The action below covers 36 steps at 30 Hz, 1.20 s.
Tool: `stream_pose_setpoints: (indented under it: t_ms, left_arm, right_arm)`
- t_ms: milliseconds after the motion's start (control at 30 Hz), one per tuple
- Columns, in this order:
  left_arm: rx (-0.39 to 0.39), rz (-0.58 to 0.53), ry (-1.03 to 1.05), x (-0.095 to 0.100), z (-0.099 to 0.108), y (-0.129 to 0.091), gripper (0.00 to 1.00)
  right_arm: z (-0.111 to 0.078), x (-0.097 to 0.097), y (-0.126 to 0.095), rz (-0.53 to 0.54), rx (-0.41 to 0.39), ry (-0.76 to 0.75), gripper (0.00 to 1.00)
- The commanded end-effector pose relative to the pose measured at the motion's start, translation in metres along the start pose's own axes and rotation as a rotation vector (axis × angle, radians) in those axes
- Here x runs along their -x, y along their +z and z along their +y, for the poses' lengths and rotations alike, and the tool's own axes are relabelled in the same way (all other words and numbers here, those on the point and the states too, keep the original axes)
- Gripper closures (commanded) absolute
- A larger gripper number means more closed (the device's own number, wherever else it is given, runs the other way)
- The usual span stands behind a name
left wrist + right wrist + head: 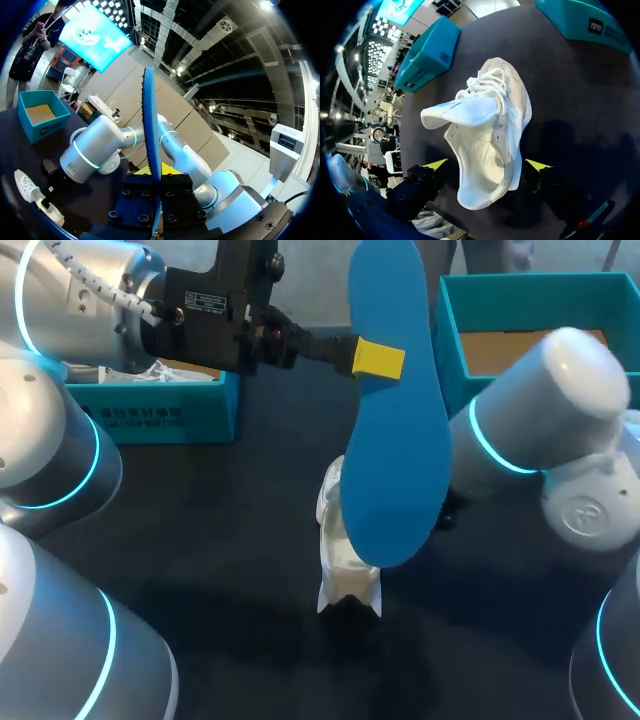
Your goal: Take the shoe out of the shoebox, open the shoe tongue, remove and reinsert the insole, then place the shoe into the shoebox
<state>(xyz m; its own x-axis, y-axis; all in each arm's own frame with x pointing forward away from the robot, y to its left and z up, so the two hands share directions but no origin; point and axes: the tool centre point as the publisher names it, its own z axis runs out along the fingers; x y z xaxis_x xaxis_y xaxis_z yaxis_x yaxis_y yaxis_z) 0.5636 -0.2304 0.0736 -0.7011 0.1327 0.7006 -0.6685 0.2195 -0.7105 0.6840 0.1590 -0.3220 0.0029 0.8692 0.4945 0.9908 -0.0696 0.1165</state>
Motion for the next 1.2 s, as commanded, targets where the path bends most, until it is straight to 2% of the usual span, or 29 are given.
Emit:
stream_pose_setpoints:
  t_ms: [33, 200, 233, 667, 1067, 1200]
  left_arm:
    - [-0.002, 0.001, 0.001, 0.001, 0.001, 0.001, 1.00]
    - [-0.002, 0.001, 0.001, 0.001, 0.001, 0.001, 1.00]
    - [-0.002, 0.001, 0.001, 0.001, 0.001, 0.001, 1.00]
    - [-0.002, 0.001, 0.001, 0.001, 0.001, 0.001, 1.00]
    - [-0.002, 0.001, 0.001, 0.001, 0.001, 0.001, 1.00]
    - [-0.002, 0.001, 0.001, 0.001, 0.001, 0.001, 1.00]
  right_arm:
    - [-0.004, 0.007, -0.005, 0.057, 0.004, -0.001, 0.00]
    - [-0.004, 0.008, -0.005, 0.062, -0.014, 0.004, 0.00]
    - [-0.003, 0.008, -0.006, 0.101, -0.027, 0.018, 0.00]
    - [0.012, 0.013, -0.051, 0.276, -0.081, 0.075, 0.00]
    - [0.027, -0.007, -0.093, 0.419, -0.084, 0.044, 0.00]
    - [0.032, -0.014, -0.109, 0.511, -0.071, 0.058, 0.00]
